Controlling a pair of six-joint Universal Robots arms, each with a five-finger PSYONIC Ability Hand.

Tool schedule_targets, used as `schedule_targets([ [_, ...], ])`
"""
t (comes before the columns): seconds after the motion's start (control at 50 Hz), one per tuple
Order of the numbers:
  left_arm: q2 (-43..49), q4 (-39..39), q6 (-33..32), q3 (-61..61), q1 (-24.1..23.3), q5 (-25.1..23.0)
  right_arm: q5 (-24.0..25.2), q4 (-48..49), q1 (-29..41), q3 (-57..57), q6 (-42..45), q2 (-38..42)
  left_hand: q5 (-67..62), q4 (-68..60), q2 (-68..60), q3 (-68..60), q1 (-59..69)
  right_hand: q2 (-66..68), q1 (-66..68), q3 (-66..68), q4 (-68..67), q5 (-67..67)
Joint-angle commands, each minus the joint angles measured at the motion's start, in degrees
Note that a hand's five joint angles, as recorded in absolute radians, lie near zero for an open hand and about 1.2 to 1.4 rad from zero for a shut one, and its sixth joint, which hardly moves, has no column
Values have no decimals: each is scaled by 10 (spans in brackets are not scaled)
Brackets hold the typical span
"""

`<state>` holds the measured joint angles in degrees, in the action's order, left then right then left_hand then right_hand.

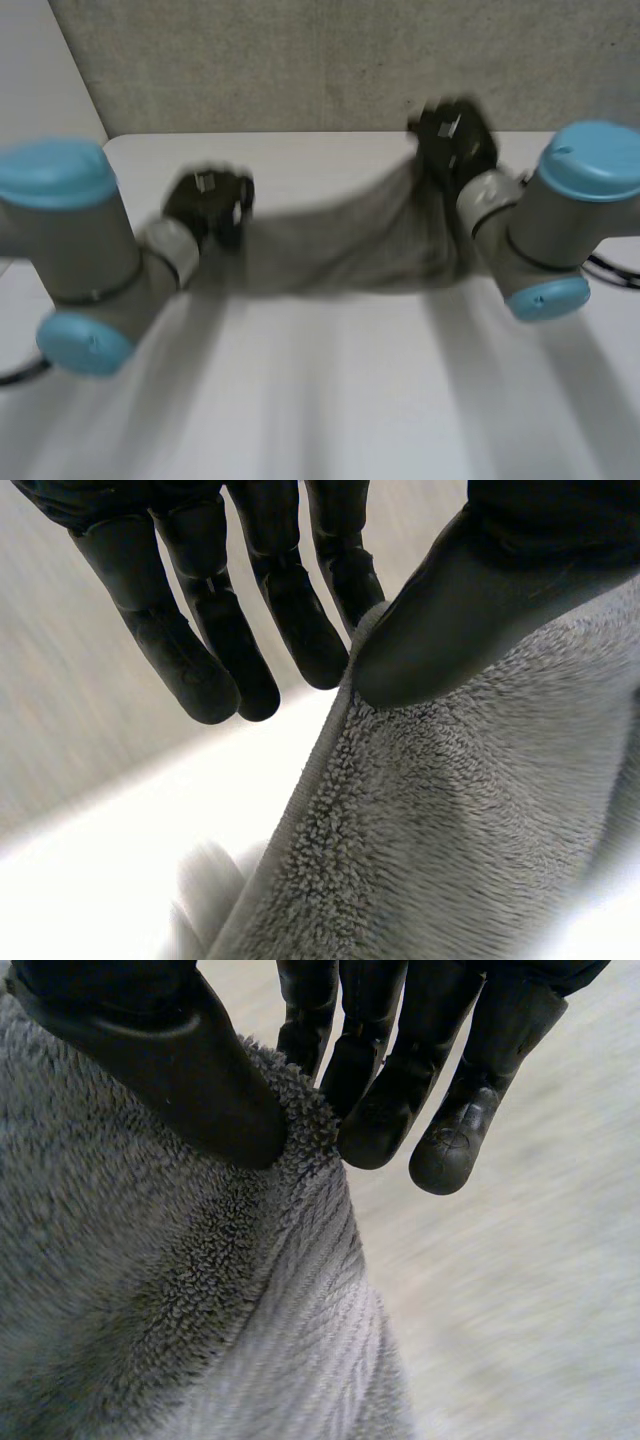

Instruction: Fold the towel.

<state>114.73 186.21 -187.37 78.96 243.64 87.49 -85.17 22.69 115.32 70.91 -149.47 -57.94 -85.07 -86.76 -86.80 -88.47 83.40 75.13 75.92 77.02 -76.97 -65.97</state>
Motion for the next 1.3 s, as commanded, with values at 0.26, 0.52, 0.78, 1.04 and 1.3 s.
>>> schedule_targets([
  [0.26, -80, 112, 0, -88, 30, 59, 68, 23, -8, 92, -51, -138, 151, 68, 68, 85, -34, 49, 41, 30, -30, -40],
  [0.52, -80, 57, -2, 164, 8, -37, 149, -237, -57, 242, 250, -88, 151, 68, 68, 85, -34, -45, -53, -64, 63, 53],
  [0.78, -139, 52, -34, 272, -50, -42, 112, -279, -108, 293, 277, -231, 151, 68, 68, 85, -34, -223, -231, -242, 242, 232],
  [1.04, -158, 42, -37, 292, -63, -41, 115, -287, -101, 210, 134, -277, 151, 68, 68, 85, -34, -597, -605, -616, 615, 605],
  [1.3, -216, 31, -37, 320, -70, -41, 177, -468, -11, 2, 36, -30, 151, 68, 68, 85, -34, -582, -589, -600, 600, 590],
])
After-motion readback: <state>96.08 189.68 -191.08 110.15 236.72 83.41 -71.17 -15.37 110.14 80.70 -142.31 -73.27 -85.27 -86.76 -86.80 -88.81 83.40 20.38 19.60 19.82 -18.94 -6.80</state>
